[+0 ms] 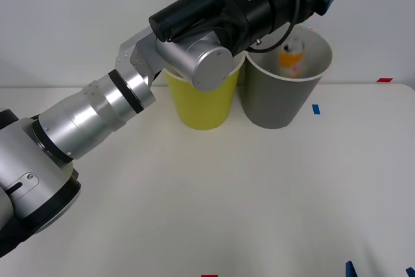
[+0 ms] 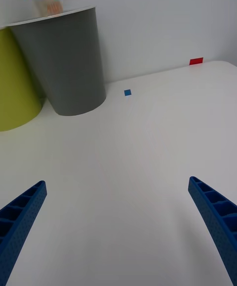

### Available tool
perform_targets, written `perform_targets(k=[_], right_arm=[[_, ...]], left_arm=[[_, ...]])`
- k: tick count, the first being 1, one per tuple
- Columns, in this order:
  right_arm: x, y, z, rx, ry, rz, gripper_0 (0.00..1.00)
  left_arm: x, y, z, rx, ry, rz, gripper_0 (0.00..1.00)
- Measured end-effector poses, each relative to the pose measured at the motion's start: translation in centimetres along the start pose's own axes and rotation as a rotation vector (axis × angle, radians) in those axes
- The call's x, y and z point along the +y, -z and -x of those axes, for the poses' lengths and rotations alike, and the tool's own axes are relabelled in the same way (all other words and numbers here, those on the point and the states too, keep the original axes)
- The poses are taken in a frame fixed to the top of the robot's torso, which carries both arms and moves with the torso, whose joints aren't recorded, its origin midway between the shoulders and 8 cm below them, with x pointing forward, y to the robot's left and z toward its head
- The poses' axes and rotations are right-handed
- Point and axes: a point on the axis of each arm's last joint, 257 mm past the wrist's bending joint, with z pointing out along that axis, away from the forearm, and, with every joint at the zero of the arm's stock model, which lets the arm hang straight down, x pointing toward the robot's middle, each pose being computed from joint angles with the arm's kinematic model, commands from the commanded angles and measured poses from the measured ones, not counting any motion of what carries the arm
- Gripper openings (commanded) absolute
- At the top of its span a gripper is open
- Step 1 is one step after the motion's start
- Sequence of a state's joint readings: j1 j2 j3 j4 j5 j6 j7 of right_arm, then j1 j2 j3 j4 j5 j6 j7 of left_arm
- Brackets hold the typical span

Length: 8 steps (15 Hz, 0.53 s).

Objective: Put cans in the gray bin and PET bottles in the light green bin.

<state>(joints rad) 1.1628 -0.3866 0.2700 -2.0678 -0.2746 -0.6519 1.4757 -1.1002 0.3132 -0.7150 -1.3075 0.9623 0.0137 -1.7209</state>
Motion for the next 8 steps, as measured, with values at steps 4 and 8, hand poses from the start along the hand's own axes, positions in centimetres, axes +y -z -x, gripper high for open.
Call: perform_targets(k=[4, 8], right_arm=[[0.00, 0.00, 0.00, 0.000, 0.000, 0.000, 1.00], [0.00, 0.00, 0.00, 0.000, 0.000, 0.000, 1.00]], left_arm=[[0.29, 0.03, 0.23, -0.001, 0.000, 0.002, 1.00], [0.72, 0.20, 0.29, -0.001, -0.001, 0.007, 1.00]])
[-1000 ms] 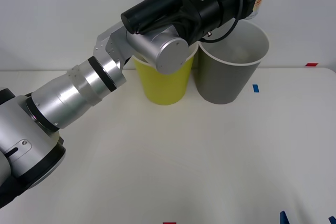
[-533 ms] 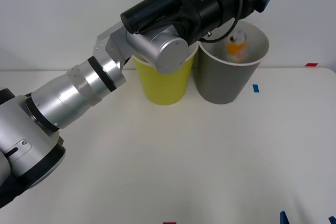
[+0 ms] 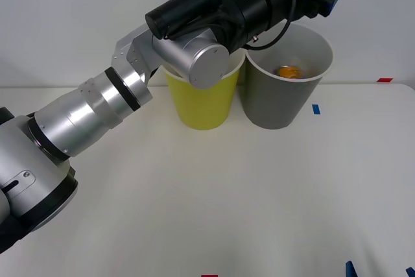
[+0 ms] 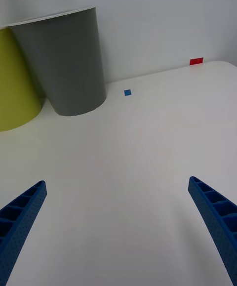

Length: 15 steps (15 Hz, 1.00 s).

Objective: Put cans in the gray bin and PET bottles in the light green bin.

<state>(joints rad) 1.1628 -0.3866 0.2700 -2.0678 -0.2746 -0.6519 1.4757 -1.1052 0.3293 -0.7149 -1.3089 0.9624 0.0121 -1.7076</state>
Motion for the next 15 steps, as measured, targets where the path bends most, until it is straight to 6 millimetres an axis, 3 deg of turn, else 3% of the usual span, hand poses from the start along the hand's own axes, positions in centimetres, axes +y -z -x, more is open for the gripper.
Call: perform_targets(k=[8, 12, 15], right_arm=[[0.0, 0.0, 0.0, 0.000, 0.000, 0.000, 1.00], [0.0, 0.0, 0.0, 0.000, 0.000, 0.000, 1.00], [0.0, 0.0, 0.0, 0.000, 0.000, 0.000, 1.00]], left_arm=[[3.2, 2.6, 1.8, -0.018, -0.106, 0.022, 1.00], [4.2, 6.5, 1.3, -0.068, -0.166, 0.041, 1.00], [5.9, 10.6, 0.5, -0.065, -0.199, 0.060, 1.00]])
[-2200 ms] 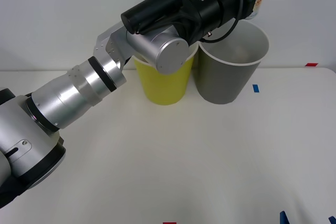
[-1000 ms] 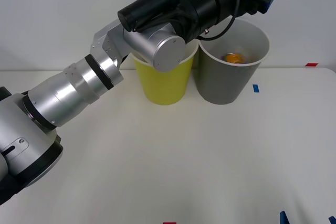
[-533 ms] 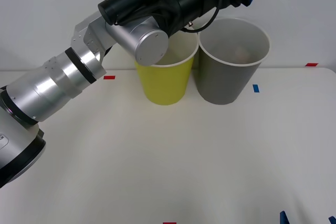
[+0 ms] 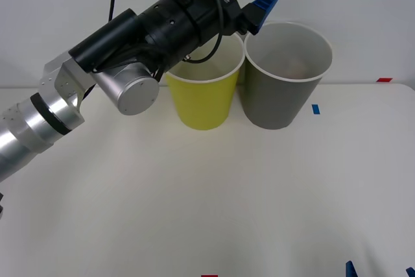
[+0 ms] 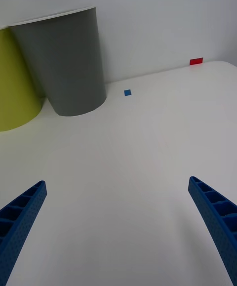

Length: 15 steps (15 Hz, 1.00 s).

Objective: Put cans in the gray bin and PET bottles in the light green bin.

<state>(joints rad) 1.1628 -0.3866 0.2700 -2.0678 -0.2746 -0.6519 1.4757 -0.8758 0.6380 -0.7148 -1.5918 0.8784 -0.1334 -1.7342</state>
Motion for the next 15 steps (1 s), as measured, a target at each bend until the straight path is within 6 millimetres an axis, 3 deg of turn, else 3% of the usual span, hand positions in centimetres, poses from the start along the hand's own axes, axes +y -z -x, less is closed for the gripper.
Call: perform_targets(k=[7, 15], right_arm=[[0.0, 0.0, 0.0, 0.000, 0.000, 0.000, 1.00], [0.0, 0.0, 0.0, 0.000, 0.000, 0.000, 1.00]], left_arm=[[2.3, 8.4, -1.6, 0.035, -0.022, 0.030, 1.00], [2.6, 16.6, -2.5, 0.078, 0.042, 0.112, 1.00]])
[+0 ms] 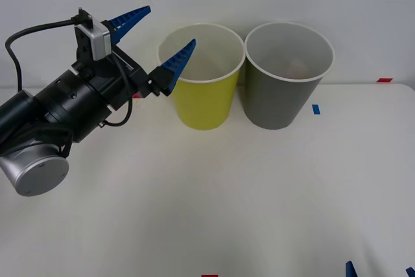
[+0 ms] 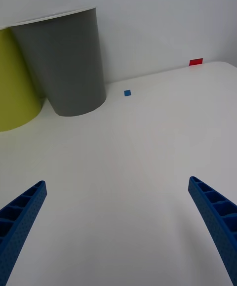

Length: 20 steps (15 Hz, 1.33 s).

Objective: Put cans in the gray bin and PET bottles in the light green bin.

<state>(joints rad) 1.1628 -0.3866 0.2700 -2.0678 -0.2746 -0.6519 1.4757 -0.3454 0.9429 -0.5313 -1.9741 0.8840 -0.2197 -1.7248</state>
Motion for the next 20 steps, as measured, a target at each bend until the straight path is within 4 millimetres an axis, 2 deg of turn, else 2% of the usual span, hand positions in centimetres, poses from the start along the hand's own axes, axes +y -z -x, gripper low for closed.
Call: perform_targets(k=[5, 10, 16, 20], right_arm=[[0.0, 0.0, 0.0, 0.000, 0.000, 0.000, 1.00], [0.0, 0.0, 0.0, 0.000, 0.000, 0.000, 1.00], [0.0, 0.0, 0.0, 0.000, 0.000, 0.000, 1.00], [0.0, 0.0, 0.0, 0.000, 0.000, 0.000, 1.00]], left_arm=[[-0.4, 5.5, -1.8, 0.052, 0.043, 0.063, 1.00], [-1.1, 10.2, -3.3, 0.069, -0.031, 0.151, 1.00], [-1.9, 17.1, -6.6, 0.116, 0.063, 0.291, 1.00], [-2.5, 20.4, -8.0, 0.155, 0.088, 0.356, 1.00]])
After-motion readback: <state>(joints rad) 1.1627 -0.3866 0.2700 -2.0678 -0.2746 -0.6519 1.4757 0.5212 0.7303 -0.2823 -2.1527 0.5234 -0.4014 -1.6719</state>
